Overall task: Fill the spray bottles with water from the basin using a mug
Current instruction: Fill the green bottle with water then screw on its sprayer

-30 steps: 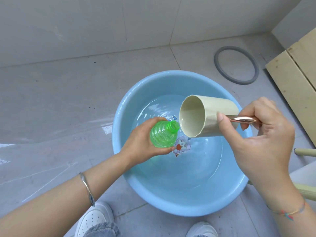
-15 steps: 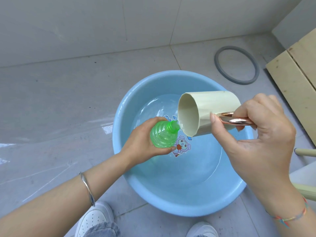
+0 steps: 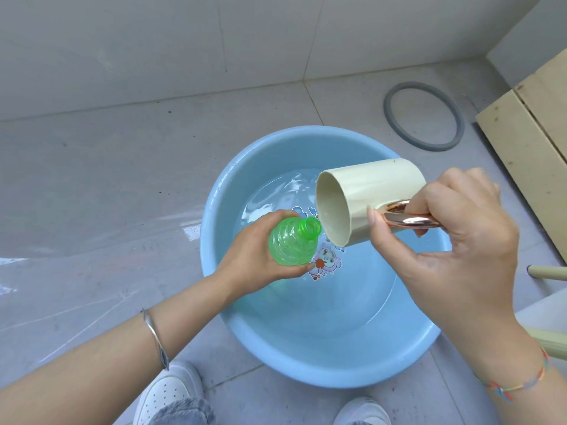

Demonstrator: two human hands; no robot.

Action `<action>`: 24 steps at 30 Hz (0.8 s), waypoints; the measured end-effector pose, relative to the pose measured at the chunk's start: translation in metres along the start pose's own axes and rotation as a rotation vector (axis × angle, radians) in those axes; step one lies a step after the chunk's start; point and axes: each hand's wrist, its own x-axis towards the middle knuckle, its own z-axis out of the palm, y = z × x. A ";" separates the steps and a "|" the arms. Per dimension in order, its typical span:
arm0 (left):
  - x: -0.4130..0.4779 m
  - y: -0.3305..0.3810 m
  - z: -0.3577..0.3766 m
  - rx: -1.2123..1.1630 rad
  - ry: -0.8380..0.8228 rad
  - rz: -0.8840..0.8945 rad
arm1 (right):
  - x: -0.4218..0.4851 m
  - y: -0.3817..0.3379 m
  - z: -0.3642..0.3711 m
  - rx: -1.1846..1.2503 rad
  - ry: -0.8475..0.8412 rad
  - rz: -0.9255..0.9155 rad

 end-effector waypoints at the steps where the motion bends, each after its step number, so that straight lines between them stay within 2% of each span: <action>1: 0.000 0.000 0.000 0.001 0.001 0.002 | 0.000 0.000 0.000 -0.007 -0.003 -0.013; 8: 0.000 -0.002 0.000 0.004 0.002 0.013 | 0.001 -0.001 0.001 -0.034 0.002 -0.067; 12: 0.000 -0.001 0.000 -0.022 0.002 0.008 | -0.001 0.001 0.000 0.008 0.029 0.037; 15: 0.000 0.001 -0.001 -0.037 0.013 0.003 | -0.005 0.009 0.000 0.096 0.069 0.249; 17: -0.002 0.003 -0.002 -0.052 0.020 0.008 | -0.009 0.014 0.001 0.238 0.147 0.475; 21: -0.005 0.026 -0.017 -0.103 0.079 0.038 | -0.015 0.015 -0.015 0.832 0.439 0.968; 24: -0.004 0.064 -0.038 -0.137 0.126 0.097 | -0.012 0.009 -0.041 1.077 0.530 1.111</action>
